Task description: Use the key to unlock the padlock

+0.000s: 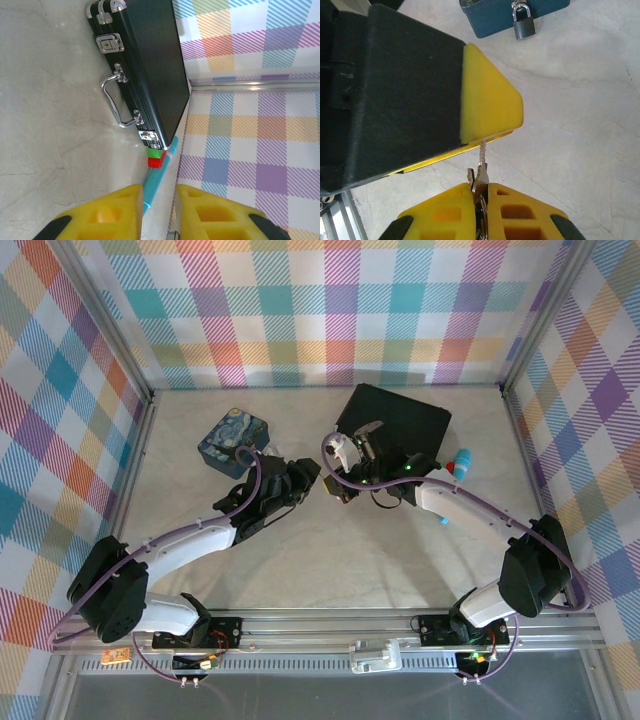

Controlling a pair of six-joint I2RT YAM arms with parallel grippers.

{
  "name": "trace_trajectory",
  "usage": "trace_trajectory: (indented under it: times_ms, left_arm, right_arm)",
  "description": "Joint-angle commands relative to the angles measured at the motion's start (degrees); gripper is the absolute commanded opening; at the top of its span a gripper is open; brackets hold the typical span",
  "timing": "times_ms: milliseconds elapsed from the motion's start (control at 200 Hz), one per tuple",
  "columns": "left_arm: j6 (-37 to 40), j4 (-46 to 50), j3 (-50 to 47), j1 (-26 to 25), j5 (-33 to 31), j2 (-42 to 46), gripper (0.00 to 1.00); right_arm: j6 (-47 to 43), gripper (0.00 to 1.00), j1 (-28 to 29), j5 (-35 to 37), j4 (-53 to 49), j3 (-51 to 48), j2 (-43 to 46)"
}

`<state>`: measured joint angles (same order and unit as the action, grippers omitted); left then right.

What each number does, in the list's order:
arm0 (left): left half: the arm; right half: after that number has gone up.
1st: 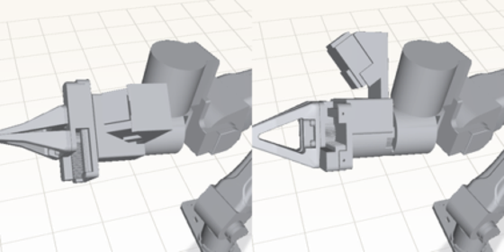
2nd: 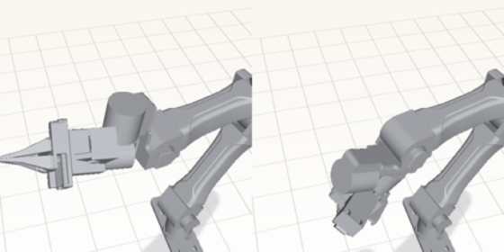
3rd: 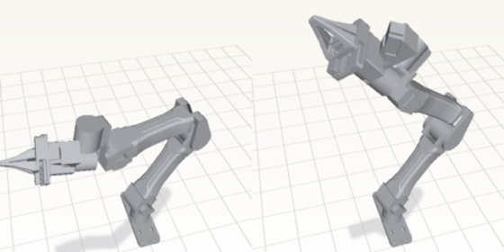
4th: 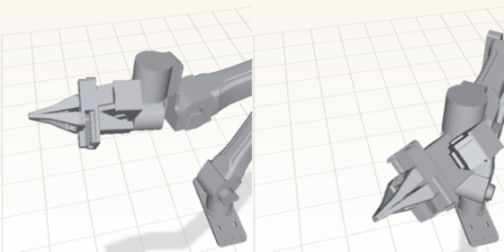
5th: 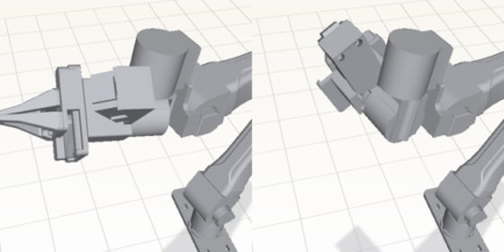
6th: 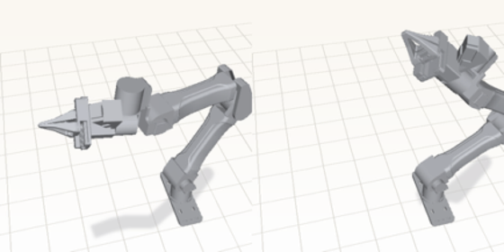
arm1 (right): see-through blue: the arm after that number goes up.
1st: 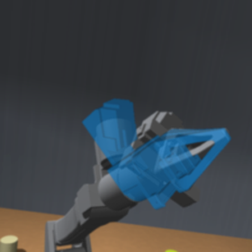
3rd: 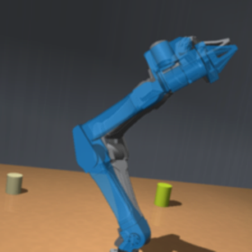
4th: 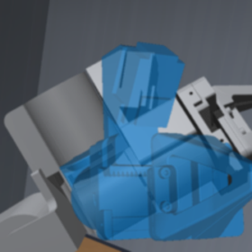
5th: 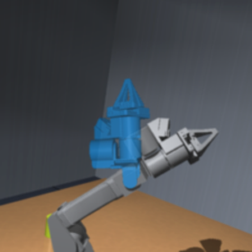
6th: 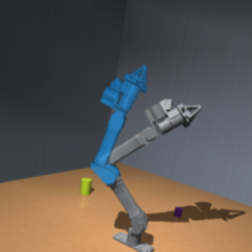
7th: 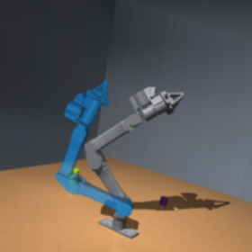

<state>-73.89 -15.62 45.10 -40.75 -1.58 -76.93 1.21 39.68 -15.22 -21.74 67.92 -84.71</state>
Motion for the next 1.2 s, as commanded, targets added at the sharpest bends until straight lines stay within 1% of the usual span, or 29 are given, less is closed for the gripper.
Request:
trace_trajectory:
  times_ms: [0, 105, 165, 240, 290, 360, 455, 490, 575, 630, 705, 820, 915, 970, 1055, 1125, 1195]
  left_arm:
    - [-0.35, -1.43, 1.09, -0.28, -0.07, -0.76, 0.16]
    - [-0.37, -1.26, 1.03, -0.25, 0.01, -0.81, 0.08]
    - [-0.41, -1.21, 0.72, -0.29, -0.17, -0.67, 0.06]
    - [-0.30, -0.92, 0.48, -0.29, -0.80, -0.40, 0.00]
    - [0.13, -0.65, 0.43, -0.29, -1.29, -0.26, 0.00]
    - [1.85, -0.25, 0.38, -0.13, -2.11, -0.06, 0.00]
    - [6.91, -0.60, 0.09, 0.39, -3.74, 0.60, 0.00]
    - [9.83, -2.16, -0.30, 0.80, -3.58, 0.77, 0.00]
    - [15.46, -6.98, -1.22, 2.34, -0.88, 1.29, 0.00]
    - [19.75, -11.05, -1.54, 3.08, 1.86, 1.69, 0.00]
    - [26.98, -14.75, -1.20, 3.40, 5.53, 2.72, 0.00]
    - [36.90, -15.53, -0.90, 3.50, 8.31, 5.10, 0.00]
    - [42.11, -17.66, -2.35, 3.52, 10.13, 6.72, 0.00]
    - [43.26, -20.00, -3.42, 3.53, 11.42, 7.13, 0.00]
    - [42.70, -23.08, -4.51, 3.49, 13.63, 6.64, 0.00]
    - [41.54, -26.82, -5.17, 3.49, 15.38, 5.83, 0.00]
    - [40.18, -30.44, -6.06, 3.49, 15.60, 4.62, 0.00]
  right_arm:
    - [-0.95, 0.00, 0.48, -1.30, 1.43, 0.35, -0.55]
    - [-1.16, 0.00, 0.57, -1.30, 1.33, 0.29, -0.69]
    - [-1.28, 0.00, 0.57, -1.43, 1.13, 0.51, -0.89]
    - [-1.41, 0.00, 0.66, -1.70, 0.97, 0.68, -0.89]
    - [-1.39, 0.00, 0.66, -1.95, 1.13, 0.51, -0.83]
    - [-0.53, 0.12, 0.58, -2.08, 2.30, -0.12, 0.03]
    - [1.79, 0.37, 0.10, -2.12, 4.40, -1.91, 2.55]
    - [2.71, 0.43, -0.40, -2.39, 5.04, -2.53, 3.67]
    - [5.19, 0.52, -2.34, -2.88, 6.09, -3.74, 6.53]
    - [6.48, 0.54, -3.82, -4.44, 7.38, -5.09, 8.65]
    - [8.70, 0.56, -5.90, -6.68, 10.15, -7.48, 11.51]
    - [14.59, 0.54, -9.97, -12.51, 15.80, -11.14, 14.54]
    - [19.61, 0.51, -11.85, -17.23, 21.23, -13.50, 15.27]
    - [21.92, 0.49, -11.91, -19.86, 24.41, -14.49, 14.89]
    - [26.72, 0.48, -11.97, -23.90, 29.49, -15.52, 13.71]
    - [31.09, 0.48, -11.91, -26.48, 36.50, -17.42, 13.32]
    - [34.98, 0.48, -11.91, -26.91, 44.40, -20.32, 13.50]
